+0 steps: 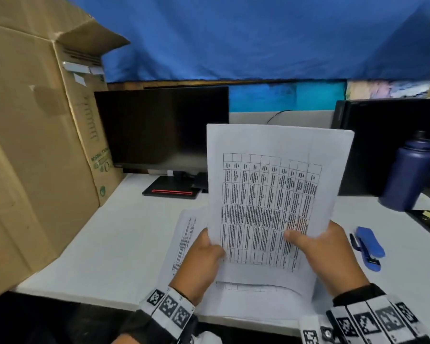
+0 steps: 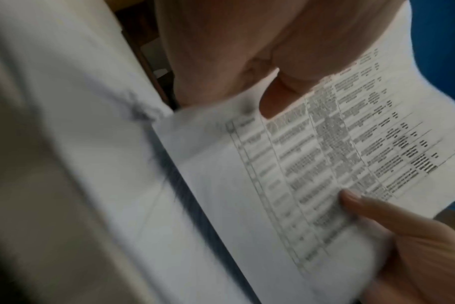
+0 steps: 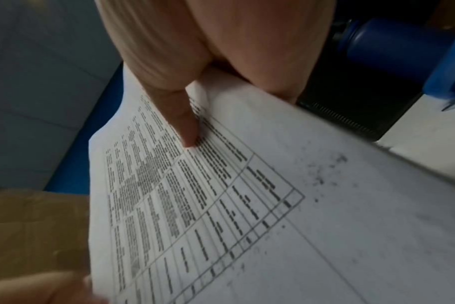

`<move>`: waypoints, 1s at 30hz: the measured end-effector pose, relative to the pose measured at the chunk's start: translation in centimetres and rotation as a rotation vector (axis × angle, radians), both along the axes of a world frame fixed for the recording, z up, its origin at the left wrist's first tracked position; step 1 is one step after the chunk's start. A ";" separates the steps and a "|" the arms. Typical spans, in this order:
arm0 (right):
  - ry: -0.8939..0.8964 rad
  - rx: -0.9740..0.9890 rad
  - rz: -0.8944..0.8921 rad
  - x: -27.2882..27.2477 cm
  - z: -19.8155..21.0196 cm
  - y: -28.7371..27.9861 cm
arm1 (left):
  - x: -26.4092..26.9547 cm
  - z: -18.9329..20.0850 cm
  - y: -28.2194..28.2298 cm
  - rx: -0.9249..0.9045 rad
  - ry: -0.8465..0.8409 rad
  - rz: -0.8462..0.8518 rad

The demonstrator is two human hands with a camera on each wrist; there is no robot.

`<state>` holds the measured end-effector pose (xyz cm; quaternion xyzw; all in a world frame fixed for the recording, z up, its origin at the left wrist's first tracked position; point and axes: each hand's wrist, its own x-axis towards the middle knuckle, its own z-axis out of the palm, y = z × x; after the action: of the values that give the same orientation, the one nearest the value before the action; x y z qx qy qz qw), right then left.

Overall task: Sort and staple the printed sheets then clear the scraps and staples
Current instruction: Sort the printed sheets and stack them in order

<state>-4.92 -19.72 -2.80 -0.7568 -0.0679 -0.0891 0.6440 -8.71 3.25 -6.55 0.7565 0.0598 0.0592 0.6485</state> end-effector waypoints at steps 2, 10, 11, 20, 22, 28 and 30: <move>-0.046 0.038 -0.042 0.1 1.3 -1.0 | 0.8 1.6 0.9 0.141 0.087 -0.057; -0.209 0.212 -0.288 0.2 5.8 -6.8 | 5.4 2.2 2.6 1.251 0.531 -0.158; -0.214 0.223 -0.312 0.5 5.8 -7.4 | 6.0 1.8 2.4 1.286 0.551 -0.168; -0.260 0.274 -0.331 1.7 5.4 -9.7 | 9.1 1.2 0.9 1.330 0.673 -0.111; -0.275 0.262 -0.324 1.9 5.3 -9.6 | 9.2 1.5 1.0 1.403 0.693 -0.071; -0.288 0.260 -0.324 1.8 5.2 -9.4 | 9.5 0.8 2.1 1.288 0.643 0.030; -0.283 0.269 -0.324 1.8 5.3 -9.5 | 9.8 0.2 2.1 1.258 0.598 0.106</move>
<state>-3.10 -29.18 2.48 -0.6454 -0.0226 -0.3045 0.7002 1.07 5.35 -6.31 0.9683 0.2270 -0.0969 0.0392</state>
